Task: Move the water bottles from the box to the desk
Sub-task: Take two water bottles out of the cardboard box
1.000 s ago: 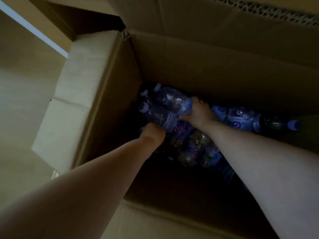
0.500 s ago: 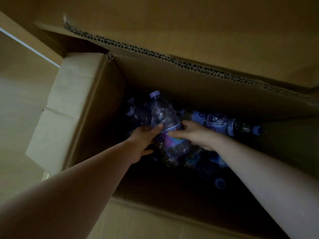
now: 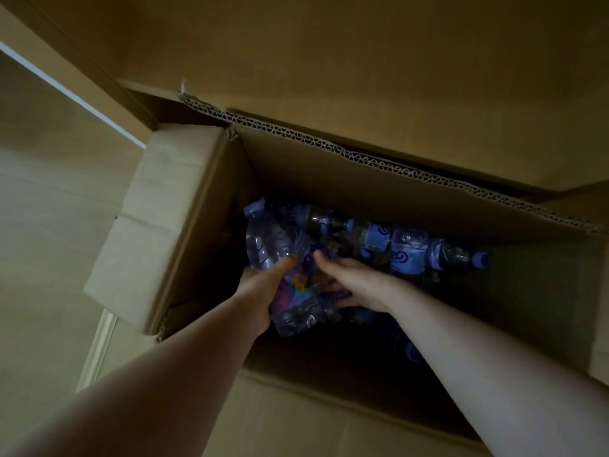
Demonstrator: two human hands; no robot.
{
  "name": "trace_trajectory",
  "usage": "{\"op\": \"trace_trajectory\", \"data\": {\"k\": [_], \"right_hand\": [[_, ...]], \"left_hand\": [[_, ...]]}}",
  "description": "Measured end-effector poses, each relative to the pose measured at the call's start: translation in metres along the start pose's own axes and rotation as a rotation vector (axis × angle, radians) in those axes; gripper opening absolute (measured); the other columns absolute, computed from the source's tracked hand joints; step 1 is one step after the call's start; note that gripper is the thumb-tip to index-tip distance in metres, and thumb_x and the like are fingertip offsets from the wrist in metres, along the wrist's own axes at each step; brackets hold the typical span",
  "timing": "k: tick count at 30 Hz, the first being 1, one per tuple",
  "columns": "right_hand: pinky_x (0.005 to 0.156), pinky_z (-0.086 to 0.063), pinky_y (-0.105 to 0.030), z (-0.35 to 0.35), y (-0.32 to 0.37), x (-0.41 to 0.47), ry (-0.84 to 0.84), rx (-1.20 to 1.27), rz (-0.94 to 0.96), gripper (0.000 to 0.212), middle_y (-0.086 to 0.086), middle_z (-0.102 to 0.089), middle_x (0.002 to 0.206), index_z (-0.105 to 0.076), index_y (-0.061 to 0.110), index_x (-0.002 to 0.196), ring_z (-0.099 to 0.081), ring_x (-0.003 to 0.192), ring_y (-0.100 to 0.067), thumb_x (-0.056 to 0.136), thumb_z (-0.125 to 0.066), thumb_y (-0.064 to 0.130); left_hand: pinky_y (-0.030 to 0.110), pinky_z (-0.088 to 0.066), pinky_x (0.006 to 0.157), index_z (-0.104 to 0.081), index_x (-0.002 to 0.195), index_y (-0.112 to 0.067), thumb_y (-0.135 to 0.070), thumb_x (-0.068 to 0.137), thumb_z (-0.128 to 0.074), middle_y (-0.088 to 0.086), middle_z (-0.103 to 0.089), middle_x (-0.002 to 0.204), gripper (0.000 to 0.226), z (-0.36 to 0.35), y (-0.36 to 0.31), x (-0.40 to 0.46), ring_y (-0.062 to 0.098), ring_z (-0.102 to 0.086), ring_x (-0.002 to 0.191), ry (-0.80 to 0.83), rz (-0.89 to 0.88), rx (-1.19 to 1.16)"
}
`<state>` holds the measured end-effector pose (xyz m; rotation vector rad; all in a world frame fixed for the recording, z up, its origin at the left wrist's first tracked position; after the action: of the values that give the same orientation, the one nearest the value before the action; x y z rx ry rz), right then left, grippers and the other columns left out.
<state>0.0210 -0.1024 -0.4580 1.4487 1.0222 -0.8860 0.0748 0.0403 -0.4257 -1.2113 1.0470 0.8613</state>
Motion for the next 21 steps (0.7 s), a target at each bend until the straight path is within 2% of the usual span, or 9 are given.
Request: {"op": "trace_trajectory", "data": {"k": [2, 4, 6, 8, 10, 12, 15, 17, 21], "right_hand": [[0.095, -0.047, -0.036, 0.029, -0.012, 0.016, -0.226, -0.113, -0.006, 0.056, -0.002, -0.058, 0.127, -0.055, 0.019, 0.126, -0.055, 0.112, -0.019, 0.086, -0.059, 0.059], [0.087, -0.045, -0.029, 0.05, -0.021, 0.03, -0.408, -0.237, 0.05, 0.037, -0.009, -0.062, 0.125, -0.057, 0.014, 0.116, -0.058, 0.106, -0.022, 0.089, -0.067, 0.037], [0.088, -0.045, -0.028, 0.055, -0.021, 0.043, -0.485, -0.273, 0.129, 0.049, -0.01, -0.06, 0.128, -0.052, 0.013, 0.128, -0.058, 0.112, -0.024, 0.085, -0.073, 0.026], [0.099, -0.044, -0.033, 0.048, -0.011, 0.056, -0.486, -0.36, 0.224, 0.068, -0.008, -0.053, 0.136, -0.044, 0.016, 0.139, -0.052, 0.123, -0.026, 0.08, -0.077, 0.026], [0.11, -0.036, -0.04, 0.034, 0.004, 0.069, -0.449, -0.465, 0.316, 0.085, -0.008, -0.041, 0.146, -0.034, 0.019, 0.146, -0.039, 0.135, -0.027, 0.075, -0.079, 0.031], [0.115, -0.029, -0.044, 0.019, 0.016, 0.081, -0.404, -0.527, 0.393, 0.097, -0.008, -0.031, 0.153, -0.024, 0.022, 0.151, -0.029, 0.142, -0.027, 0.073, -0.08, 0.034], [0.114, -0.03, -0.043, 0.002, 0.03, 0.099, -0.395, -0.544, 0.48, 0.091, -0.007, -0.034, 0.154, -0.022, 0.022, 0.151, -0.032, 0.141, -0.027, 0.079, -0.076, 0.027], [0.114, -0.031, -0.043, 0.0, 0.031, 0.11, -0.414, -0.514, 0.455, 0.085, -0.006, -0.033, 0.154, -0.02, 0.022, 0.152, -0.034, 0.14, -0.027, 0.084, -0.071, 0.023], [0.107, -0.038, -0.036, 0.004, 0.036, 0.119, -0.466, -0.524, 0.465, 0.068, -0.006, -0.041, 0.146, -0.032, 0.025, 0.142, -0.045, 0.131, -0.028, 0.085, -0.068, 0.026]], "left_hand": [[0.05, -0.051, 0.093, -0.058, 0.12, -0.013, -0.029, 0.077, -0.077, 0.015, -0.069, 0.109, 0.05, 0.006, 0.001, 0.005, 0.033, -0.067, 0.098, -0.027, 0.007, -0.011], [0.049, -0.051, 0.094, -0.057, 0.12, -0.013, -0.03, 0.076, -0.078, 0.014, -0.069, 0.109, 0.051, 0.01, 0.002, 0.01, 0.032, -0.067, 0.099, -0.03, 0.01, 0.005], [0.047, -0.051, 0.094, -0.058, 0.12, -0.014, -0.031, 0.076, -0.078, 0.012, -0.069, 0.109, 0.051, 0.013, 0.004, 0.016, 0.03, -0.067, 0.099, -0.027, 0.006, 0.055], [0.044, -0.052, 0.094, -0.058, 0.121, -0.016, -0.032, 0.075, -0.079, 0.01, -0.069, 0.109, 0.053, 0.015, 0.006, 0.025, 0.027, -0.066, 0.099, -0.042, -0.003, 0.095], [0.039, -0.053, 0.088, -0.058, 0.12, -0.016, -0.031, 0.074, -0.08, 0.008, -0.069, 0.107, 0.054, 0.018, 0.007, 0.035, 0.025, -0.066, 0.096, -0.079, -0.023, 0.098], [0.038, -0.054, 0.084, -0.057, 0.121, -0.016, -0.029, 0.073, -0.08, 0.009, -0.069, 0.106, 0.055, 0.017, 0.007, 0.045, 0.025, -0.067, 0.094, -0.104, -0.054, 0.075], [0.04, -0.054, 0.089, -0.059, 0.121, -0.015, -0.027, 0.071, -0.082, 0.009, -0.069, 0.108, 0.057, 0.014, 0.008, 0.056, 0.027, -0.066, 0.096, -0.123, -0.084, 0.071], [0.042, -0.053, 0.092, -0.061, 0.119, -0.015, -0.027, 0.069, -0.083, 0.009, -0.069, 0.107, 0.055, 0.01, 0.009, 0.062, 0.027, -0.067, 0.097, -0.112, -0.082, 0.071], [0.029, -0.053, 0.074, -0.062, 0.11, -0.02, -0.027, 0.069, -0.083, 0.001, -0.069, 0.094, 0.047, 0.009, 0.011, 0.068, 0.018, -0.066, 0.085, -0.103, -0.083, 0.051]]}}
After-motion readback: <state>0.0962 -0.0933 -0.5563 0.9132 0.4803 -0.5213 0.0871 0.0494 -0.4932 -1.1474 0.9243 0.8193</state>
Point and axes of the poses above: each hand's wrist, its own x-axis towards the middle knuckle, its own z-axis out of the back of the hand, y = z × x, the point moved 7 cm from there along x, towards the middle knuckle
